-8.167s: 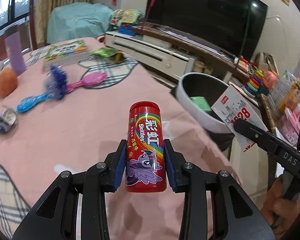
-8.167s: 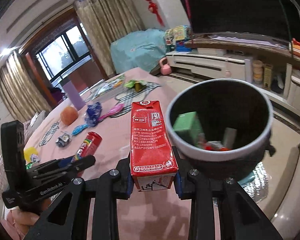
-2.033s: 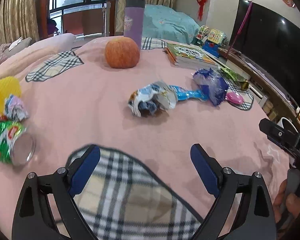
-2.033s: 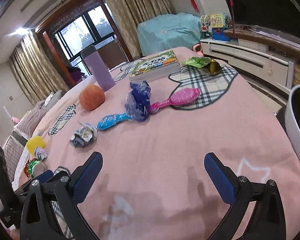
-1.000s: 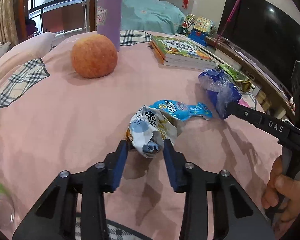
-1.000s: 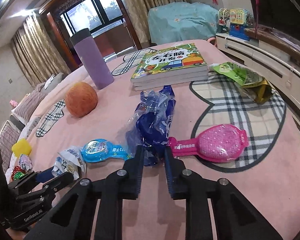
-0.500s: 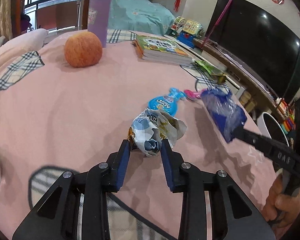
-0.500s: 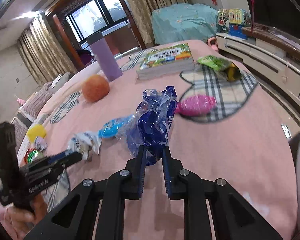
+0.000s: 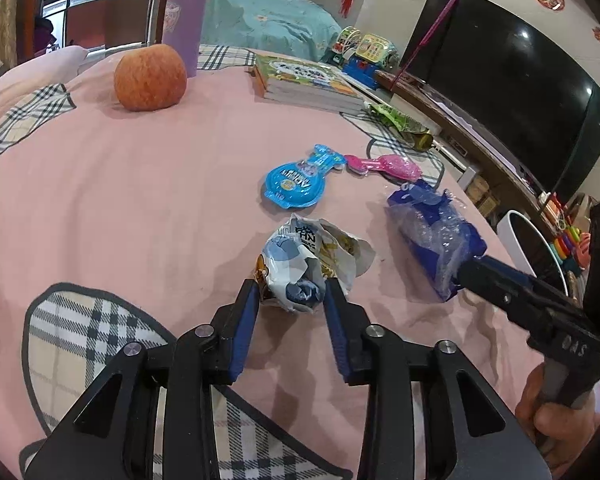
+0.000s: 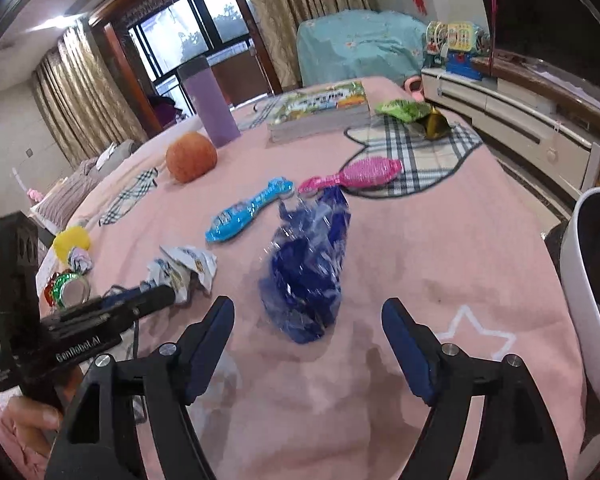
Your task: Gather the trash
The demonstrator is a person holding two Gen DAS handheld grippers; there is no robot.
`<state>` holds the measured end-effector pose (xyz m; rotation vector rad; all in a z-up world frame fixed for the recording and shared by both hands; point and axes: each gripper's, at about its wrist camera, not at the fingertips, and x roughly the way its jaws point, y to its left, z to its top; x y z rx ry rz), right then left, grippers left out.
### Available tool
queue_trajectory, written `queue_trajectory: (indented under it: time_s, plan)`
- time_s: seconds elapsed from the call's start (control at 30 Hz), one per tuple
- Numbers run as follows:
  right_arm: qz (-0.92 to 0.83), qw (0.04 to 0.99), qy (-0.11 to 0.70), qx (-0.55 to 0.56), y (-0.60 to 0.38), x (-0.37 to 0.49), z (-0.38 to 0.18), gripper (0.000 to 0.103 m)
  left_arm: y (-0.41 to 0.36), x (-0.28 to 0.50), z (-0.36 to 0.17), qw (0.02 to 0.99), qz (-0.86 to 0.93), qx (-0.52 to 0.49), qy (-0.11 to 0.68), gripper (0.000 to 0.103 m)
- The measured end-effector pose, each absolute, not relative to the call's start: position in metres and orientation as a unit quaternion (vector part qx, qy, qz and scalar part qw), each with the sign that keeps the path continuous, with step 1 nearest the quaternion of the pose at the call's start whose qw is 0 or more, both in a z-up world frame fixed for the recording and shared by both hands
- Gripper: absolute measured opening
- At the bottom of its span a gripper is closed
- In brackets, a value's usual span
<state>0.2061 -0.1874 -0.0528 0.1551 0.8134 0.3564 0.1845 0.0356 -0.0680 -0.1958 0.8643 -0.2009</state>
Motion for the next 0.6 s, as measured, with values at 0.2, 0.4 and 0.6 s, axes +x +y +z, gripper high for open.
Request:
queue_trajectory:
  time_s: [0.2, 0.4, 0.6]
  plan:
    - [0.152, 0.899, 0.402, 0.086, -0.183, 0.229, -0.062, 0.079, 0.041, 0.184, -0.071, 0.898, -0.083, -0.104, 0.419, 0.056]
    - [0.143, 0.896, 0.41, 0.094, -0.182, 0.238, -0.069, 0.076, 0.037, 0.186, -0.072, 0.899, -0.083, -0.1, 0.419, 0.06]
    - [0.14, 0.898, 0.407, 0.095, -0.183, 0.232, -0.068, 0.042, 0.024, 0.188, -0.069, 0.902, -0.097, -0.081, 0.414, 0.048]
